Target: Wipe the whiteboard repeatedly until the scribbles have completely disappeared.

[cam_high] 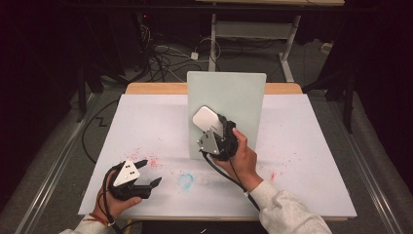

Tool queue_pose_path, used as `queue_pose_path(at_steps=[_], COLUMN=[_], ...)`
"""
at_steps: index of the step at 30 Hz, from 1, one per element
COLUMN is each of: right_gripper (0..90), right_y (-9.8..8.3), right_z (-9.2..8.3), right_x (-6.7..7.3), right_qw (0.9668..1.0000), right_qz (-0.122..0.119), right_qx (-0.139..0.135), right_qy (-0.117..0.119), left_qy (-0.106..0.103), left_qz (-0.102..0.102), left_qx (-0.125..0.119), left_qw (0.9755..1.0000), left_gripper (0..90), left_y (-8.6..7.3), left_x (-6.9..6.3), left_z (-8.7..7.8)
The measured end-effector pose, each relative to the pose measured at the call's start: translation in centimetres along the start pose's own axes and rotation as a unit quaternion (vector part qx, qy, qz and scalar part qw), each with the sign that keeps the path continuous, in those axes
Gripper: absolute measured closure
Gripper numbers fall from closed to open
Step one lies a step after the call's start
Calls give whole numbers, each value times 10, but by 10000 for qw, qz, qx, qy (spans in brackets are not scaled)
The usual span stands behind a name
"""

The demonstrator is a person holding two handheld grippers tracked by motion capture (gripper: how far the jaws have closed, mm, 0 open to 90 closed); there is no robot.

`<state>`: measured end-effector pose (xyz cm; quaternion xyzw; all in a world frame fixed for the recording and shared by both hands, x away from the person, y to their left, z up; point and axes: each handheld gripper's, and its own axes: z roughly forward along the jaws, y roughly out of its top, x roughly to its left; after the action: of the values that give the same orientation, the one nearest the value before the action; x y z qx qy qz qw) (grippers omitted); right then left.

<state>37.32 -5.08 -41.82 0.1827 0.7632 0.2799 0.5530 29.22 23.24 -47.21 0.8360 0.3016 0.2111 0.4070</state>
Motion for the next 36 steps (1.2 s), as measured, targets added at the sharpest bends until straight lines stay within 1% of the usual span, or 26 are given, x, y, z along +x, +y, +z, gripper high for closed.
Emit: queue_pose_path(at_steps=[1, 3, 5, 9, 11, 12, 13, 16, 18, 21, 23, 24, 25, 26, 28, 30, 31, 33, 34, 36], right_gripper=[306, 306, 306, 307, 306, 306, 306, 307, 307, 307, 307, 307, 307, 307, 307, 307, 306, 307, 307, 307], right_y=[3, 11, 19, 35, 42, 44, 47, 48, 44, 34, 26, 20, 15, 9, 0, -7, -10, -17, -20, -26], right_z=[1, 3, 6, 10, 12, 13, 13, 14, 13, 10, 7, 5, 3, 0, -7, -14, -18, -27, -30, -35], right_x=[-1, -7, -13, -21, -26, -27, -25, -18, -13, -3, 3, 5, 5, 4, 2, -1, -3, -8, -11, -16], right_qw=[10000, 9998, 9994, 9989, 9981, 9978, 9978, 9985, 9982, 9991, 9991, 9989, 9982, 9973, 9969, 9960, 9959, 9946, 9942, 9925], right_qz=[6, 193, 329, 434, 589, 637, 635, 542, 568, 346, 221, 230, 273, 327, 417, 337, 290, 346, 366, 436], right_qx=[-7, -94, -119, -136, -168, -166, -162, -112, -121, -42, 25, 46, 42, 13, -49, -116, -128, -243, -236, -233], right_qy=[15, -2, -49, -77, -102, -86, -63, 17, 115, 231, 358, 414, 536, 650, 662, 825, 845, 946, 979, 1116], left_qy=[-8, -38, -34, -41, -44, -45, -47, -41, -44, -24, -1, 13, 24, 43, 61, 89, 92, 89, 93, 108], left_qz=[0, 6, 12, -19, -22, -24, -20, 3, -8, -23, -25, -21, -18, -14, -38, -21, 17, 44, 23, 24], left_qx=[-2, -5, -19, -61, -72, -86, -90, -93, -88, -96, -101, -96, -96, -89, -89, -78, -63, -47, -39, -7], left_qw=[10000, 10000, 10000, 10000, 10000, 10000, 9999, 9999, 10000, 9999, 9999, 10000, 9999, 10000, 9999, 9999, 9999, 9999, 9999, 9999], left_gripper=[230, 230, 230, 230, 230, 230, 230, 230, 230, 230, 230, 230, 230, 230, 230, 230, 230, 230, 230, 230], left_y=[0, 0, -1, -1, -1, -1, -2, -2, -3, -4, -4, -4, -4, -4, -3, -2, -1, -1, -1, -1], left_x=[0, 0, 0, 1, 1, 1, 1, 0, 1, 1, 1, 1, 1, 1, 2, 1, 0, 0, 0, 1], left_z=[0, 0, -1, -3, -4, -5, -5, -6, -6, -7, -7, -8, -8, -8, -7, -6, -6, -5, -4, -3])
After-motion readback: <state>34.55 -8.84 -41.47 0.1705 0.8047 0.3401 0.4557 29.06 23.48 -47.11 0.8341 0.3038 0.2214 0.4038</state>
